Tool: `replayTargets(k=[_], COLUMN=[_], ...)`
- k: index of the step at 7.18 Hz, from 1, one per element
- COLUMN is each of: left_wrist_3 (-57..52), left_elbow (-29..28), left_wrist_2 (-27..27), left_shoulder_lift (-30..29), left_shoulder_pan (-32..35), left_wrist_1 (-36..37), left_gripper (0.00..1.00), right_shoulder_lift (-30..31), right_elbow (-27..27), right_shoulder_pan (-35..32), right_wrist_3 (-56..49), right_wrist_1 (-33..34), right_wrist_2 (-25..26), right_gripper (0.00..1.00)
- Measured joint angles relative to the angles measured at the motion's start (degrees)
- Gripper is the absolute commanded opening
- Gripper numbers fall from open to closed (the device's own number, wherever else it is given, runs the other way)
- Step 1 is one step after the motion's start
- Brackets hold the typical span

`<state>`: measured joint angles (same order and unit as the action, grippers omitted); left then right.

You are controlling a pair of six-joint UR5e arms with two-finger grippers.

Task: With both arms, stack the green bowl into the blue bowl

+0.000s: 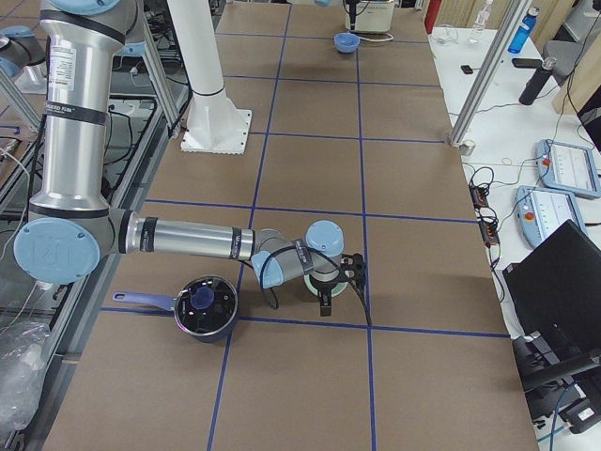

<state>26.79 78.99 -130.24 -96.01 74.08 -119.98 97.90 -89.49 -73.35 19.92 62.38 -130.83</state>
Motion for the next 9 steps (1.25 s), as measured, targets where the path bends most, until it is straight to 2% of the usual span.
replayTargets(k=[6,9], left_wrist_3=[0.0,0.0], left_elbow=[-3.0,-6.4], left_wrist_2=[2.0,4.0], left_shoulder_lift=[-1.2,-1.2], left_shoulder_pan=[-2.5,-3.3], left_wrist_1=[-1.9,-6.7], left_gripper=[0.98,0.98], right_shoulder_lift=[0.1,0.0], right_elbow=[3.0,3.3], right_shoulder_pan=[2.2,2.6], right_wrist_3=[0.3,0.5], right_wrist_1=[-2.3,-2.7], right_wrist_2=[0.0,0.0], right_gripper=[1.0,1.0])
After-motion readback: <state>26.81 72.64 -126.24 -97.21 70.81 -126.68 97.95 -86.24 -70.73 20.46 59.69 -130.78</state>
